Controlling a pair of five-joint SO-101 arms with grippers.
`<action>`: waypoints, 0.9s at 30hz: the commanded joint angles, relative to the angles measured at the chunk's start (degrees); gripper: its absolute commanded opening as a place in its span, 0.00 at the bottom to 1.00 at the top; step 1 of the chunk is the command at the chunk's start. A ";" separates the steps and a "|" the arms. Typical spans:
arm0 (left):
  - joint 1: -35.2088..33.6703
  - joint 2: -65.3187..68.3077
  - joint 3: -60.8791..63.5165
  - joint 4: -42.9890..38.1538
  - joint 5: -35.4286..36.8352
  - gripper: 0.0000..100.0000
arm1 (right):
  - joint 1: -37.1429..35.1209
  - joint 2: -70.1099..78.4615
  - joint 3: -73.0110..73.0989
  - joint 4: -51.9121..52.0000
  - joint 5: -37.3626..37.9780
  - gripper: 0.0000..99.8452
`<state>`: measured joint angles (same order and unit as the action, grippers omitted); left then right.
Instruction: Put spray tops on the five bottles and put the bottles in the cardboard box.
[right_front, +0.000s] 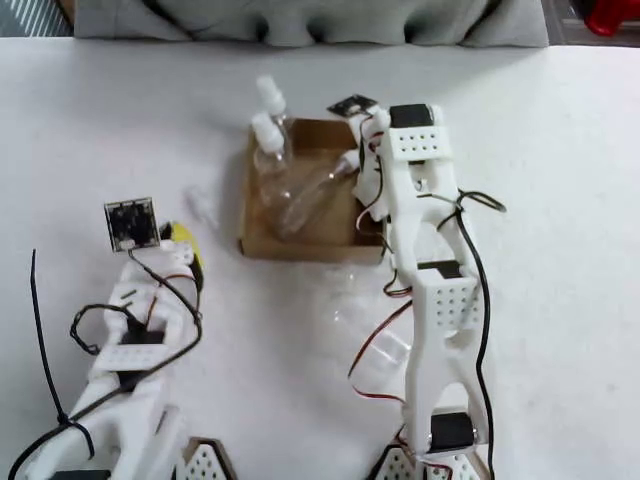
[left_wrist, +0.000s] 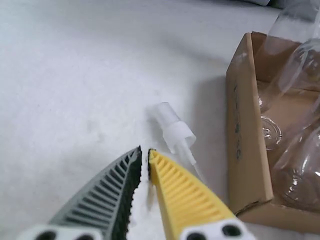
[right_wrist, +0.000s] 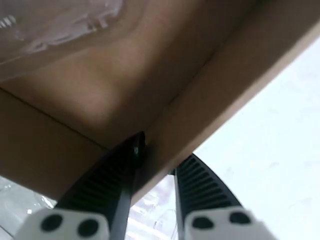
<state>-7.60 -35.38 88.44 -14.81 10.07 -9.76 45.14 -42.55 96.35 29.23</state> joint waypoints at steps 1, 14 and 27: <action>0.22 -1.98 -0.70 -2.02 0.35 0.03 | -1.45 -4.53 2.11 1.98 0.35 0.02; 0.22 -1.98 -0.70 -2.02 0.35 0.03 | -2.51 -16.84 22.07 -6.29 -1.76 0.02; 0.22 -1.98 -0.70 -1.85 0.35 0.03 | -2.51 -22.55 29.80 -8.84 -1.93 0.09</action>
<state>-7.60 -35.38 88.44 -14.81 10.07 -11.43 26.51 -12.31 87.47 27.65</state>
